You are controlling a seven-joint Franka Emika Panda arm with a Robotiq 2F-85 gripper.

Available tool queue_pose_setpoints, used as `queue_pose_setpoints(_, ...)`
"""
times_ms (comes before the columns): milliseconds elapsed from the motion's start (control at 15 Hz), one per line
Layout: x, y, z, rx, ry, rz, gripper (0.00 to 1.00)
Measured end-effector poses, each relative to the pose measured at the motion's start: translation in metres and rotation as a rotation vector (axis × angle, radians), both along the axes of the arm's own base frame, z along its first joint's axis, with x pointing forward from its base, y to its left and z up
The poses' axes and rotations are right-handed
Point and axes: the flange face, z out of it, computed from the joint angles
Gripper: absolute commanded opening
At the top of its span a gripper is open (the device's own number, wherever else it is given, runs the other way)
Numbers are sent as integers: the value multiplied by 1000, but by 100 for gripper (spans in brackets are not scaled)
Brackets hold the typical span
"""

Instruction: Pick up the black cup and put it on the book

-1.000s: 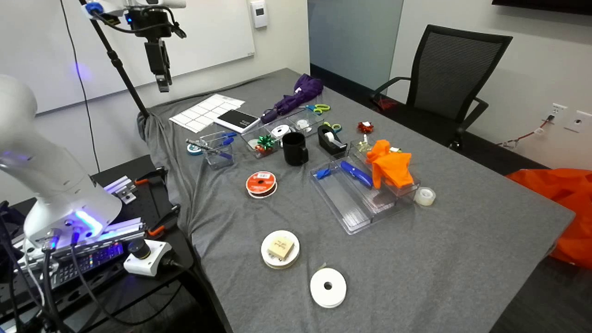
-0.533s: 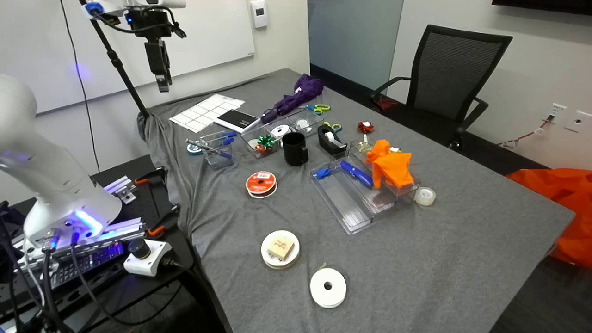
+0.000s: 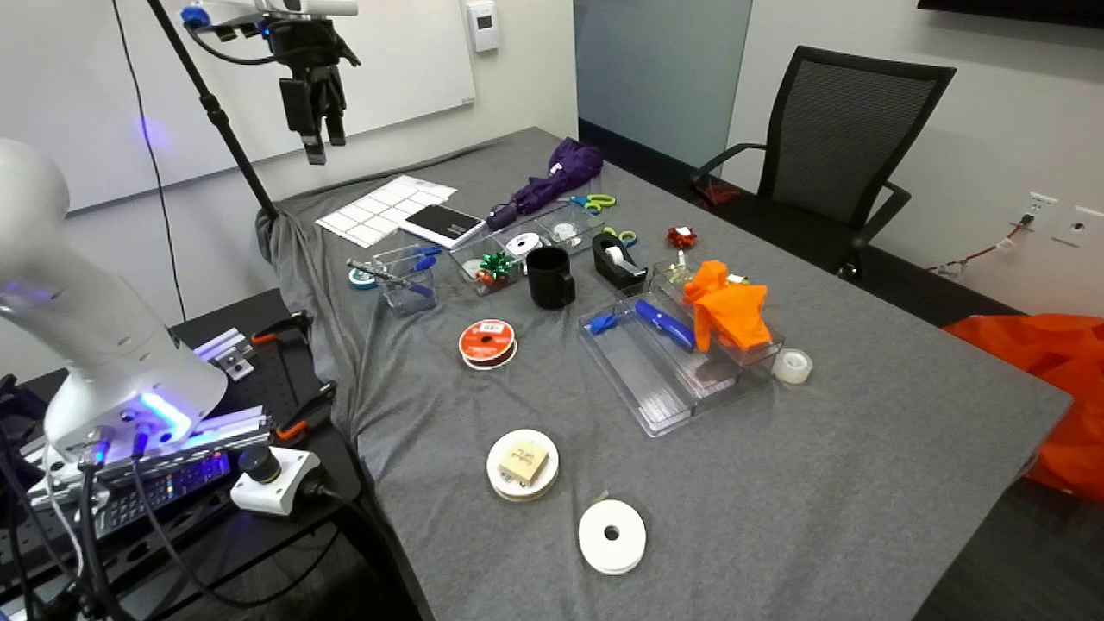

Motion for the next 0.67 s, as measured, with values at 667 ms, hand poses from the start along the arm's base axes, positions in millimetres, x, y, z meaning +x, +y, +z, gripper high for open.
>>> queue_pose_setpoints(667,92,-9,15,159,-54,-370,100)
